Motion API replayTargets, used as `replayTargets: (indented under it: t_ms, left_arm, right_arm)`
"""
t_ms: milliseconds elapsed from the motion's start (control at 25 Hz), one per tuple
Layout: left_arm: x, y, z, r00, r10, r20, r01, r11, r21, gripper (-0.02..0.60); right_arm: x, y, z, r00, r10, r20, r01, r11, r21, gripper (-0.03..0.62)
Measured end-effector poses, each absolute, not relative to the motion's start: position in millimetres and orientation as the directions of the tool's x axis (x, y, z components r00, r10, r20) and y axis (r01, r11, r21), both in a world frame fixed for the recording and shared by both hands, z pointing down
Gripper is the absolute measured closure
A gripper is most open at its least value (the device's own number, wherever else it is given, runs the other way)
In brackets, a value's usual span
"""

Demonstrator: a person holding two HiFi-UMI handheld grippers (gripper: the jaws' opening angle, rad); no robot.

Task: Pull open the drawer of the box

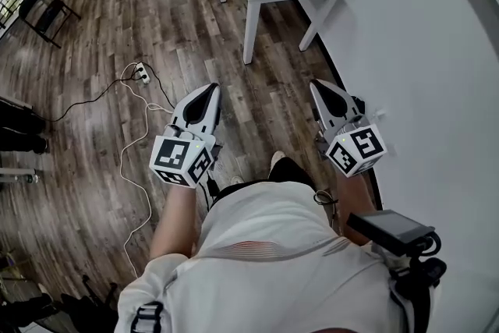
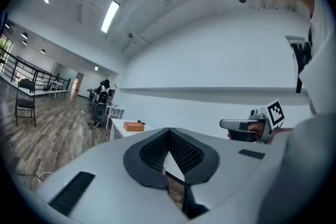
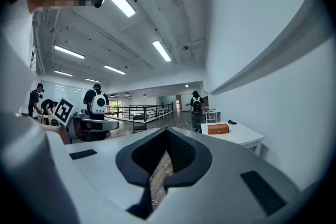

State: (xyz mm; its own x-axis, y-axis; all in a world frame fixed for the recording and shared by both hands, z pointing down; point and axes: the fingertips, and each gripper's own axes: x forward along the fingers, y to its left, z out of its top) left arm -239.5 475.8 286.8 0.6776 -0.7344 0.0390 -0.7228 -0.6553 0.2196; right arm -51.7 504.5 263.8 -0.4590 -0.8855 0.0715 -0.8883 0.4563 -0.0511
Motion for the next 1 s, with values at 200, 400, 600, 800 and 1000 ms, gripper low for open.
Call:
replayTargets:
  t_ms: [200, 400, 600, 800, 1000]
  left_arm:
    - [-244, 453, 287, 0.674, -0.738, 0.043, -0.727, -0.651, 0.216, 0.572]
    - [-241, 423, 292, 0.663, -0.747, 0.053, -0.738, -0.641, 0.209, 0.572]
    - [-223, 386, 287, 0.658, -0.752, 0.045, -0.742, -0.638, 0.205, 0.572]
    - [-194, 346, 286, 0.661, -0.749, 0.052, -0.742, -0.640, 0.201, 0.572]
    - [-163, 300, 288, 0.638, -0.767, 0.061, -0.761, -0.617, 0.201, 0.572]
  right_arm:
    - [-45, 480, 260, -0.414, -0.910, 0.031, -0.909, 0.412, -0.058, 0.589]
    - [-41, 443, 270, -0.428, -0.904, 0.022, -0.901, 0.425, -0.085, 0.589]
    - [-27, 406, 269, -0.450, -0.893, 0.019, -0.891, 0.447, -0.085, 0.589]
    - [0, 363, 270, -0.455, -0.890, 0.021, -0.888, 0.451, -0.093, 0.589]
    - [27, 315, 272, -0.493, -0.869, 0.039, -0.867, 0.488, -0.097, 0.589]
